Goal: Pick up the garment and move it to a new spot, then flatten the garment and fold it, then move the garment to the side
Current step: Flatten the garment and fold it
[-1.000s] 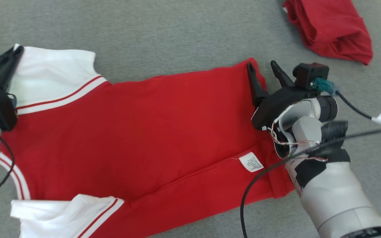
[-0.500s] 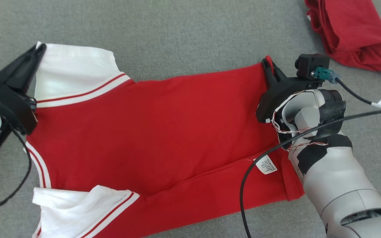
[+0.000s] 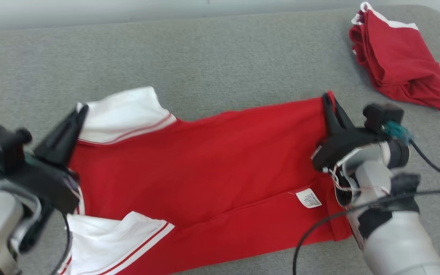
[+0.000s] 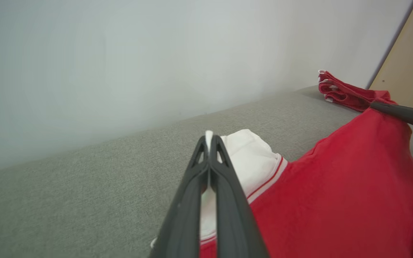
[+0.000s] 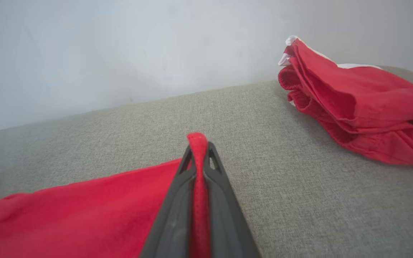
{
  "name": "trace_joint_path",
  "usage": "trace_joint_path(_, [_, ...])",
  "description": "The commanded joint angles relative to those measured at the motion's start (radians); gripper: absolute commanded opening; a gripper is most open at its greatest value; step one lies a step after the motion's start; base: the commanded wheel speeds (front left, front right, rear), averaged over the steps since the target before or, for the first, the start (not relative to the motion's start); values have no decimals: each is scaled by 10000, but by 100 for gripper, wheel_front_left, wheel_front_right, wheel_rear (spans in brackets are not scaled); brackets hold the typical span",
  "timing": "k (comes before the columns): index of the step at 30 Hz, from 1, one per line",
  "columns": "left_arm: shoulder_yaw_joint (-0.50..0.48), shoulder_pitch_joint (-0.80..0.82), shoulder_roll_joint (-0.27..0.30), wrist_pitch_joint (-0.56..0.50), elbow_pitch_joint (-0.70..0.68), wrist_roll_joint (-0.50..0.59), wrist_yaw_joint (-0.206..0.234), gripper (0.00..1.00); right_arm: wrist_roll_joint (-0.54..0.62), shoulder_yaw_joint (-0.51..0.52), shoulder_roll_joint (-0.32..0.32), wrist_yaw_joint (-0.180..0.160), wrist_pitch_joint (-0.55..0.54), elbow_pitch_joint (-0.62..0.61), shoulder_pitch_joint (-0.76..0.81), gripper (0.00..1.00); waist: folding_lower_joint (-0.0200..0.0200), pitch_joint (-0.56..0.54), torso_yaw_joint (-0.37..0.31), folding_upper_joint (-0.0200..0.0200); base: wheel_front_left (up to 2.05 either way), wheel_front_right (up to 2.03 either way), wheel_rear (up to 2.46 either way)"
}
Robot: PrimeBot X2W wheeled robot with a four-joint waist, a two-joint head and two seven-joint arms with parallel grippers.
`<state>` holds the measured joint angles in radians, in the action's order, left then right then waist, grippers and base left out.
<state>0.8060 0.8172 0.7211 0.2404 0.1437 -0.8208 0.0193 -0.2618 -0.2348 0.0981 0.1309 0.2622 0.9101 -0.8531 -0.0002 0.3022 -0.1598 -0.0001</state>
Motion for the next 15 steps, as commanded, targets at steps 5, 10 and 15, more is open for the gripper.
trace_joint_path(5, [-341, -1542, -69, 232, -1315, 204, 739, 0, -679, -106, 432, -2, 27, -1447, 1477, 0, 2, -317, 389, 1, 0, 0, 0])
trace_joint_path(10, [-931, -2963, -621, 246, -2375, 766, 1233, 0, -1198, -139, 776, -2, 28, -2414, 2614, 0, 2, -556, 651, 1, 0, 0, 0])
trace_joint_path(15, [-1731, -4355, -1324, 249, -2986, 1489, 1375, 0, -1621, -195, 1062, -2, 27, -3556, 3731, 0, 2, -761, 851, 1, 0, 0, 0])
